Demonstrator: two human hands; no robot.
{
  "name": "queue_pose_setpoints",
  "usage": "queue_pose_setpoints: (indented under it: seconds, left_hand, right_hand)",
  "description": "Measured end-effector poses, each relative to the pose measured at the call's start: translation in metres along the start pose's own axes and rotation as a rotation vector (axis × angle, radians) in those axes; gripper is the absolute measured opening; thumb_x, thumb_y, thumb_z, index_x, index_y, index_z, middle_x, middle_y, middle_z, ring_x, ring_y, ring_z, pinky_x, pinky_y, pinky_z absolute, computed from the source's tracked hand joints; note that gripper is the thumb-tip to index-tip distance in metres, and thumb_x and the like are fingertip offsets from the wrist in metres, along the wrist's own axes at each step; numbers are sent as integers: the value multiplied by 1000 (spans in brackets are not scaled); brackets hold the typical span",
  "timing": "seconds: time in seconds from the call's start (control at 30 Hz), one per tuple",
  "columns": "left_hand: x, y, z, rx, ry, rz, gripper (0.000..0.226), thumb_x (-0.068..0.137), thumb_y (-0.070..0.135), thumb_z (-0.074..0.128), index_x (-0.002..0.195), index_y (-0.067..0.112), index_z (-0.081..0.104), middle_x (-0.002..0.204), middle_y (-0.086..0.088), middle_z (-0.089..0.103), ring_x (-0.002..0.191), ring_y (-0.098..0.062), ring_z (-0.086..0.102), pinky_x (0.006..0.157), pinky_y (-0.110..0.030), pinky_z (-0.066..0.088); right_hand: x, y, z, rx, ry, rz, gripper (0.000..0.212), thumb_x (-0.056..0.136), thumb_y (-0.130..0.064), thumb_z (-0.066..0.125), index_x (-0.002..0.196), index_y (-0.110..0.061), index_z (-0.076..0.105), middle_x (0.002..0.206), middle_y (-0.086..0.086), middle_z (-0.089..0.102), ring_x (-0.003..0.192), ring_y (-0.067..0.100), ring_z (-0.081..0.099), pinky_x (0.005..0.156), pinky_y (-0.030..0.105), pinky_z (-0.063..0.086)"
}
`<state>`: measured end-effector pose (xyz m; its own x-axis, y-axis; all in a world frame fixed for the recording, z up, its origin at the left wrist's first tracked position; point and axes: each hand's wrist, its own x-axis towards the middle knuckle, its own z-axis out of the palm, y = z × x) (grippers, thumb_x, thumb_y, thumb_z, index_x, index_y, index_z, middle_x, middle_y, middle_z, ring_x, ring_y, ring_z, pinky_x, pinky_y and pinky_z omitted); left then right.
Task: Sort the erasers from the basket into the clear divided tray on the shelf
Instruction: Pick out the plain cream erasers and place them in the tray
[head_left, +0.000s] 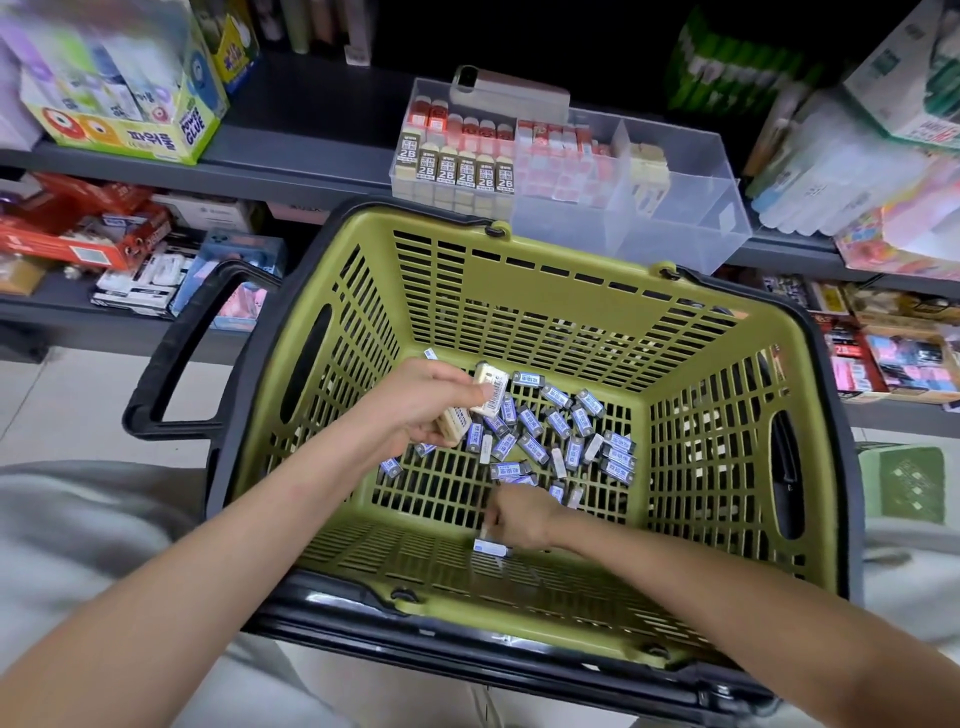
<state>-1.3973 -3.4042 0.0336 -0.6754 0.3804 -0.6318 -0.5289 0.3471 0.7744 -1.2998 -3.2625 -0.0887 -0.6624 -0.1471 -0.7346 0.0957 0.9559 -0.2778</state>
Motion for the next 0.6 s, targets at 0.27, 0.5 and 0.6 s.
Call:
queue_pose_setpoints:
  seconds: [0.27,0.5,0.6]
  left_hand:
    - [-3,2,-1,-33,-20,8,21,75,24,77,92,15,68,100,-3,63,74,-17,57,50,-20,51]
    - [-13,10,0,-107,-77,13,54,62,33,74,110,10,65,110,-3,62,88,-19,60,55,-21,54]
    - [-15,20,1,-125,-105,33,42,62,33,74,99,13,69,105,-5,66,80,-19,60,58,-23,56]
  right_hand:
    - [-37,3,-37,529,56,-52,17,98,-20,46,112,-10,47,106,6,59,86,16,64,73,28,55]
    - [-95,18,-102,1274,174,-129,18,94,-1,48,112,1,52,79,9,64,61,14,54,54,21,44]
    - [-119,33,-139,1315,352,-193,19,80,-7,67,97,0,64,75,6,59,61,12,43,60,23,33]
